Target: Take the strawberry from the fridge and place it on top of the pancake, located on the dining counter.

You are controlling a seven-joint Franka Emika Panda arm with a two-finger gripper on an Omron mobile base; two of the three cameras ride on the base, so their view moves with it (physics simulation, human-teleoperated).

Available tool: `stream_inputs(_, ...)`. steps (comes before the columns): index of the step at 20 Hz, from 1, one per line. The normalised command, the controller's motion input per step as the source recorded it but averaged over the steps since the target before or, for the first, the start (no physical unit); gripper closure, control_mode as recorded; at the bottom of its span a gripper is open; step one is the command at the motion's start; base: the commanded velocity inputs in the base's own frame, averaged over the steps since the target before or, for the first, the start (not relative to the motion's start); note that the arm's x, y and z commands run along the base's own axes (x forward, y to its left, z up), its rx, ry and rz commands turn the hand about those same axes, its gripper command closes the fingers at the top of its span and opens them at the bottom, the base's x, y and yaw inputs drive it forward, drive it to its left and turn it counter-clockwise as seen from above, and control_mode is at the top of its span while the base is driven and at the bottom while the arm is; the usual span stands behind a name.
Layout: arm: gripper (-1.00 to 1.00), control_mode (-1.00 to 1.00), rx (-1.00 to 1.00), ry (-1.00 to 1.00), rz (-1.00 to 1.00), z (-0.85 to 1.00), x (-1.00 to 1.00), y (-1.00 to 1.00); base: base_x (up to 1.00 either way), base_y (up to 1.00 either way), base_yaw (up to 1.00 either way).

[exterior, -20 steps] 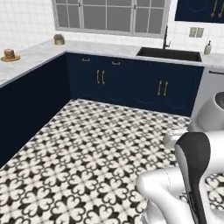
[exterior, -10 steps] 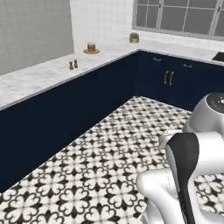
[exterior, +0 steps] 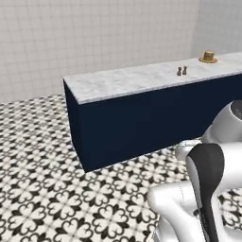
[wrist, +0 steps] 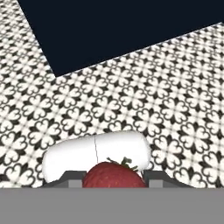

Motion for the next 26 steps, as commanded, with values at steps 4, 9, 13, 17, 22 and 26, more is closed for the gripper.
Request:
stream_inputs(4,1.00,1.00,0.00,0.00,0.00,0.00,0.00,0.00,0.98,0.99,0.39)
stream_inputs(9,1.00,1.00,0.00,0.00,0.00,0.00,0.00,0.00,1.00,0.95,0.29)
stream_inputs(13,1.00,1.00,0.00,0.00,0.00,0.00,0.00,0.00,1.00,0.88,0.13)
stream_inputs(17,1.00,1.00,0.00,0.00,0.00,0.00,0.00,0.00,1.00,0.96,0.01)
stream_inputs(22,1.00,1.00,0.00,0.00,0.00,0.00,0.00,0.00,1.00,0.66,-0.04)
stream_inputs(26,1.00,1.00,0.00,0.00,0.00,0.00,0.00,0.00,1.00,0.81,-0.22)
